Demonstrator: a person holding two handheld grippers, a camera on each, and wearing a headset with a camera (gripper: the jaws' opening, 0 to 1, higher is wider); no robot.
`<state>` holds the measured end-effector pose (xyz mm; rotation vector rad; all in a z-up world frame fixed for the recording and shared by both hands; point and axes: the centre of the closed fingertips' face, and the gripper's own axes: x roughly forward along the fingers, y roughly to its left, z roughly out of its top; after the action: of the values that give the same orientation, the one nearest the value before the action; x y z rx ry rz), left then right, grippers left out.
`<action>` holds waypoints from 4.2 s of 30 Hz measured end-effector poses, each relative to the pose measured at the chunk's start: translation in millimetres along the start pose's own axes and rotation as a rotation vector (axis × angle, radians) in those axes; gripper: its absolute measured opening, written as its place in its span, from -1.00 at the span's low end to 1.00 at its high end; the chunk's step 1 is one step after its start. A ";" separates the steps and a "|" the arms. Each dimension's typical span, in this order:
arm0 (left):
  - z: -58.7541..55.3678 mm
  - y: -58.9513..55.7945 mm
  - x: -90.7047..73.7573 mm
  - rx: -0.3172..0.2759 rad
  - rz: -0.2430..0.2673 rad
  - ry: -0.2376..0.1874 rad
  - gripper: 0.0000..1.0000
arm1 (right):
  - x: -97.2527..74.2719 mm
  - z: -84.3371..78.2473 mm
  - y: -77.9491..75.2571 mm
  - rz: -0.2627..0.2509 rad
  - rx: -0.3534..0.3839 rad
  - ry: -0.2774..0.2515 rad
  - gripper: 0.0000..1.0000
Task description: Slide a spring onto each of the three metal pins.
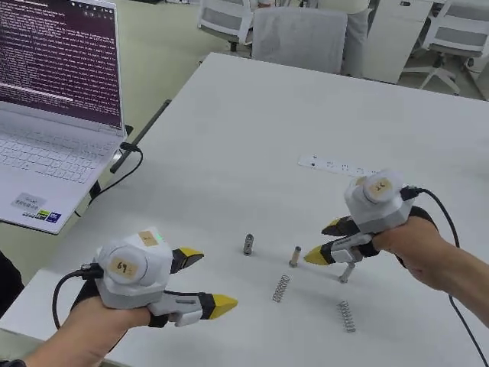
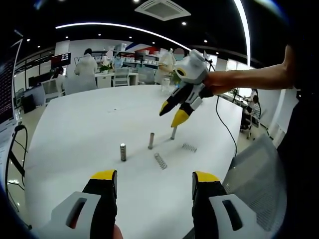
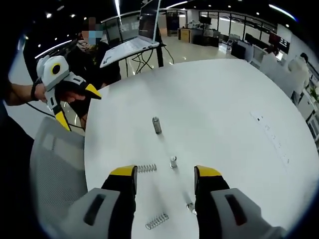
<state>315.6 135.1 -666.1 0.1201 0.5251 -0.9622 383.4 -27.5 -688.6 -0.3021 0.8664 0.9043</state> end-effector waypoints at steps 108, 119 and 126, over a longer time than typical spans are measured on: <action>-5.7 -26.9 100.2 -0.022 -0.132 0.096 0.13 | -78.1 -109.8 78.5 -0.085 0.354 -0.260 0.66; -12.8 -26.2 121.3 -0.046 -0.122 0.113 0.07 | -81.9 -112.4 80.4 -0.085 0.359 -0.260 0.68; -20.8 -25.0 130.3 -0.060 -0.113 0.131 0.03 | -81.9 -116.7 83.4 -0.081 0.365 -0.250 0.68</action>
<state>347.4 29.8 -743.1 0.1011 0.6869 -1.0519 230.2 -89.0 -690.3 0.0908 0.7634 0.6751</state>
